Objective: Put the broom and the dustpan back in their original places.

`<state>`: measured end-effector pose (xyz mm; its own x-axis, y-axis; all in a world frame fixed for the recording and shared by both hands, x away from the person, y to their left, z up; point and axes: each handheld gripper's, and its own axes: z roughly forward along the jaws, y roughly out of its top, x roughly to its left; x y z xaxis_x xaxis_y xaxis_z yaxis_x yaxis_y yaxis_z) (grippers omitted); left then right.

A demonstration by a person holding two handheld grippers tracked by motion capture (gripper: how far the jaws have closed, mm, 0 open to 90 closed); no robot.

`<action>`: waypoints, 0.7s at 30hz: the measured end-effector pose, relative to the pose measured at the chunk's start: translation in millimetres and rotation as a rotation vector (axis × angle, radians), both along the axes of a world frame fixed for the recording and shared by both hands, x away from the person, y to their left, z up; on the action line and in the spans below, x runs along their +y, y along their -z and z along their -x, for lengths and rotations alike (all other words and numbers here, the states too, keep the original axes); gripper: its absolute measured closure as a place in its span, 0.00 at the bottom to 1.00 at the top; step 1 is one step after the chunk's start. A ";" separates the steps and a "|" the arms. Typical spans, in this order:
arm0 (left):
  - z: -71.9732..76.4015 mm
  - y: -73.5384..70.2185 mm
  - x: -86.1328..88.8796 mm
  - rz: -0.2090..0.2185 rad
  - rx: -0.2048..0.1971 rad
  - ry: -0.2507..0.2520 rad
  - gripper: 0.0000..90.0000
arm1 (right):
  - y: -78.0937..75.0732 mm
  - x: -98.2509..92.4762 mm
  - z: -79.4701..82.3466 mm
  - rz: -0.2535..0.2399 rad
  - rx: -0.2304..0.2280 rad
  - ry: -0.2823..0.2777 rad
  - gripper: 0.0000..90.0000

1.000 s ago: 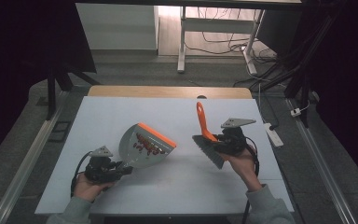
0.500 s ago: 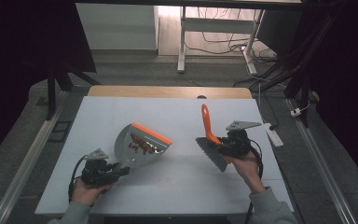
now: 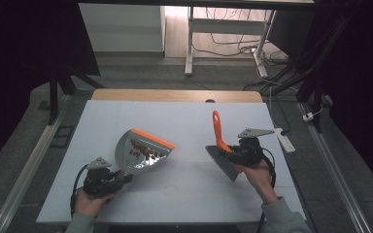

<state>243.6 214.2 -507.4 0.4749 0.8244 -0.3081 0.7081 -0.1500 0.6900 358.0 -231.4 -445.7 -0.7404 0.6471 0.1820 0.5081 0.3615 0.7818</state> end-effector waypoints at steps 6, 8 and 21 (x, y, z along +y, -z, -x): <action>2.3 3.2 2.9 0.001 0.011 -0.048 0.68 | 2.5 -2.7 2.3 0.016 0.001 0.013 0.78; 3.1 4.6 4.1 -0.003 0.015 -0.057 0.68 | 3.0 -4.0 3.6 0.014 0.003 0.021 0.78; 6.5 9.6 11.8 -0.023 0.040 -0.176 0.68 | 10.2 -9.3 6.3 0.030 0.018 0.035 0.78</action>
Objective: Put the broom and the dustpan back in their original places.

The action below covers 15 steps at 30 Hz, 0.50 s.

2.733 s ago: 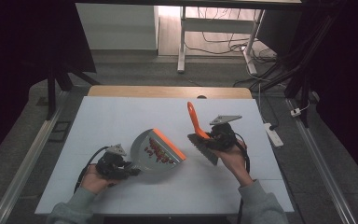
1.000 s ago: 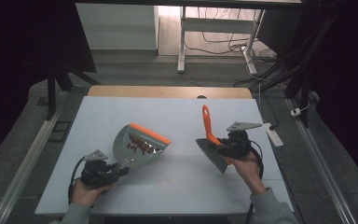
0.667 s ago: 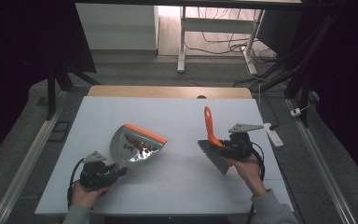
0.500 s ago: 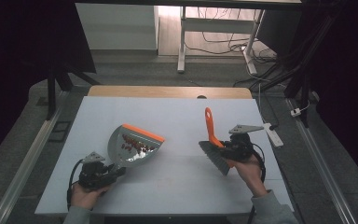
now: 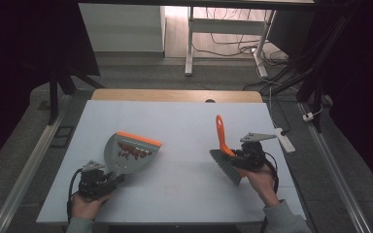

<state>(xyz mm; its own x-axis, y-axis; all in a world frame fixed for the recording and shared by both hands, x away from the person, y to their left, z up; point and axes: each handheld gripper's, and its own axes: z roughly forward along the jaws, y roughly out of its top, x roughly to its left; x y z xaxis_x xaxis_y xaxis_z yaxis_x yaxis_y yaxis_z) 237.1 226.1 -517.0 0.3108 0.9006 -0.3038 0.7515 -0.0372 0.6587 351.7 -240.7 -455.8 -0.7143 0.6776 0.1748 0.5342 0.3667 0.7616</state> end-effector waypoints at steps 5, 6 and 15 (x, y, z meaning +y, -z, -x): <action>0.4 0.5 -1.0 -0.001 0.000 -0.034 0.68 | 1.8 -1.2 0.5 0.001 0.011 0.012 0.78; 0.5 0.9 -1.6 -0.002 0.000 -0.043 0.68 | 1.8 -1.6 0.8 -0.001 0.011 0.013 0.78; -1.0 4.7 -2.3 -0.012 0.012 -0.119 0.68 | 2.5 -5.1 2.5 -0.013 0.041 0.019 0.78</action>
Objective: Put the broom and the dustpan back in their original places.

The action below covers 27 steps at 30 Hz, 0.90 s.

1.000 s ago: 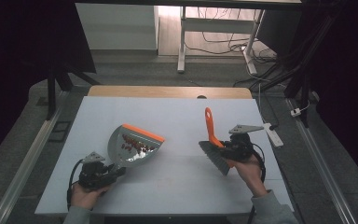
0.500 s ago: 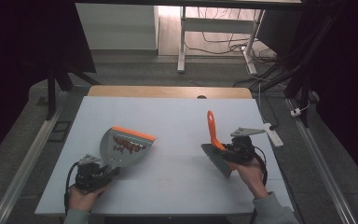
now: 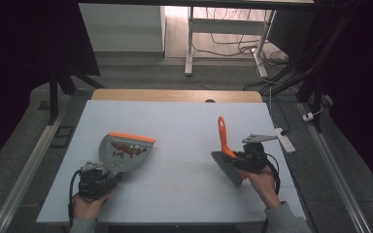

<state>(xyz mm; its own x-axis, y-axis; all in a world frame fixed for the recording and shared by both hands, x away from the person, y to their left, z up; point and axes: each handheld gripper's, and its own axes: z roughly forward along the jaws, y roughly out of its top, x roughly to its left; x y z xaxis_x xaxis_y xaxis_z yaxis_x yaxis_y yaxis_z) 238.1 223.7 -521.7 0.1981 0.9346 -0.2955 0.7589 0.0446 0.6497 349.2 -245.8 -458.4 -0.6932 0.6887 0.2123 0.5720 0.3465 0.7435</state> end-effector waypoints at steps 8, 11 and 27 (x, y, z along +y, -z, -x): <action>-4.8 2.8 -0.1 -0.012 0.010 -0.062 0.68 | 3.9 -0.4 -0.2 -0.020 0.046 0.008 0.78; -6.6 5.0 0.9 -0.013 0.016 -0.074 0.68 | 7.4 0.9 -1.6 -0.014 0.063 0.007 0.78; -12.5 10.2 1.5 -0.023 0.032 -0.094 0.68 | 27.6 -3.9 -24.5 0.041 0.124 0.049 0.78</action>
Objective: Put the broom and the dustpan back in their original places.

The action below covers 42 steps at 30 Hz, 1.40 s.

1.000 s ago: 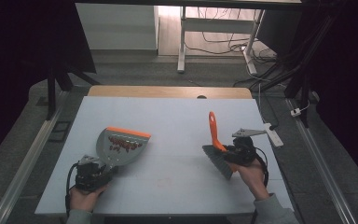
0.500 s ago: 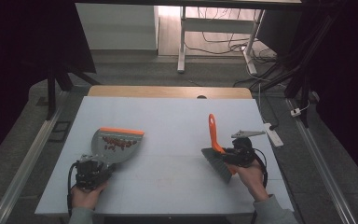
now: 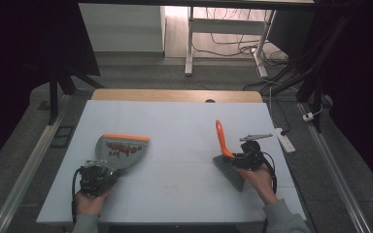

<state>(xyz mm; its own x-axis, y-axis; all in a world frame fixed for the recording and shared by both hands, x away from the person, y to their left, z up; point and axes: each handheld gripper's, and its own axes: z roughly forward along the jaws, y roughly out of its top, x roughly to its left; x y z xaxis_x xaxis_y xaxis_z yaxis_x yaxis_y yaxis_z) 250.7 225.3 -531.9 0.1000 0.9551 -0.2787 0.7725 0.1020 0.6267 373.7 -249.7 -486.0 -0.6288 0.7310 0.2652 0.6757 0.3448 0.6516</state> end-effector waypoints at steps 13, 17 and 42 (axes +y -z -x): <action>-1.3 2.1 -1.7 -0.004 0.009 0.001 0.68 | 11.3 -12.6 -17.2 0.062 0.004 0.031 0.69; -0.7 2.2 -3.4 -0.001 0.012 -0.002 0.68 | 14.8 -14.0 -20.7 0.073 0.025 0.040 0.64; 10.9 -5.4 0.4 -0.013 -0.046 0.059 0.39 | 15.3 -14.8 -21.6 0.167 -0.024 0.098 0.42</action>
